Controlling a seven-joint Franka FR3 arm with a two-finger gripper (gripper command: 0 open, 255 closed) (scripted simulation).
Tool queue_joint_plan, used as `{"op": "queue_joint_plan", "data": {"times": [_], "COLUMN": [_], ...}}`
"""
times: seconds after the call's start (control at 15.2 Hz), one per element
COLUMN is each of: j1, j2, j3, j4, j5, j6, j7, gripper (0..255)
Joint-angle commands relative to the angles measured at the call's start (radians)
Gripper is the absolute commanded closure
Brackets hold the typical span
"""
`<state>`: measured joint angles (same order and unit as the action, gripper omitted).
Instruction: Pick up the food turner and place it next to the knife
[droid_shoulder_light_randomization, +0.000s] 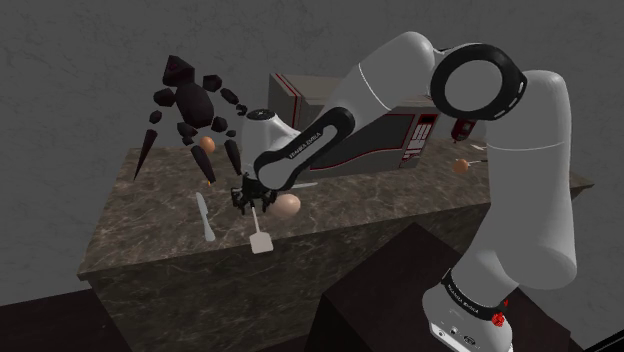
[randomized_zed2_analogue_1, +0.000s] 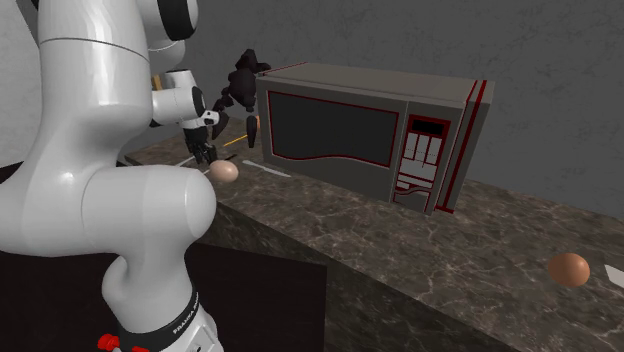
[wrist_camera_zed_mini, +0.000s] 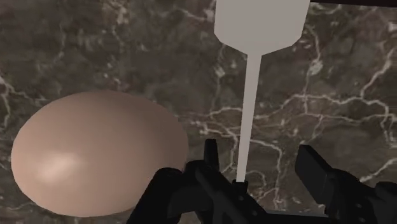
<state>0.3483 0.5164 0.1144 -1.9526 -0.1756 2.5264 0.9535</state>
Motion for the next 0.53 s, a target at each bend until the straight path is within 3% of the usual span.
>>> {"op": "queue_joint_plan", "data": {"times": [0.0,0.2,0.46], "j1": [-0.004,-0.003,-0.011], "j2": [0.005,0.005,-0.093], "j3": [-0.004,-0.004,0.012], "j4": [-0.005,-0.007,-0.015], "j5": [0.0,-0.001,0.022], "j6": [-0.011,-0.009,-0.099], "j7": [-0.001,0.0,-0.015], "gripper": [0,0,0]}}
